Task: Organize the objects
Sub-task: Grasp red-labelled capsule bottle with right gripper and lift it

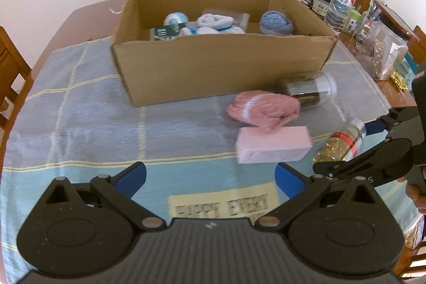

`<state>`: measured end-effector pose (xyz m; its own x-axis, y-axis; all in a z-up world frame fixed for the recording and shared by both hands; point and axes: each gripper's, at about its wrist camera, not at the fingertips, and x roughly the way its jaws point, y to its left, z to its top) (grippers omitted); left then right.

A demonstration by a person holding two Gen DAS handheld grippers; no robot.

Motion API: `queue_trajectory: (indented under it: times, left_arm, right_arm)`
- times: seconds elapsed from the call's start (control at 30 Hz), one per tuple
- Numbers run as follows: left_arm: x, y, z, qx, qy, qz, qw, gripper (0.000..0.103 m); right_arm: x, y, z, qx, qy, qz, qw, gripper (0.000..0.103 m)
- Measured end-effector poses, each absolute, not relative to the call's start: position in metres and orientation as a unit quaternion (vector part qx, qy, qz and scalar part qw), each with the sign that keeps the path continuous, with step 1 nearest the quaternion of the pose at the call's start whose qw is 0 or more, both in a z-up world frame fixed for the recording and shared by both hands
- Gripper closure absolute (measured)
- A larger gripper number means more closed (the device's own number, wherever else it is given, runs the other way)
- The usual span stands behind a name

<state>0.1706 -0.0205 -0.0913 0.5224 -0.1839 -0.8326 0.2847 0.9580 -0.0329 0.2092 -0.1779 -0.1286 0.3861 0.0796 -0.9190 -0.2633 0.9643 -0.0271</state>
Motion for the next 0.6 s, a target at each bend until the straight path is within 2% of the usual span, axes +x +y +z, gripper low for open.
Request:
queue_trajectory:
  times: [0.6]
  left_arm:
    - [0.184,-0.099,-0.126,0.049,0.470,-0.101,0.876,0.001]
  right_arm:
    - [0.218,-0.233,-0.134,-0.110,0.543,0.187,0.811,0.000]
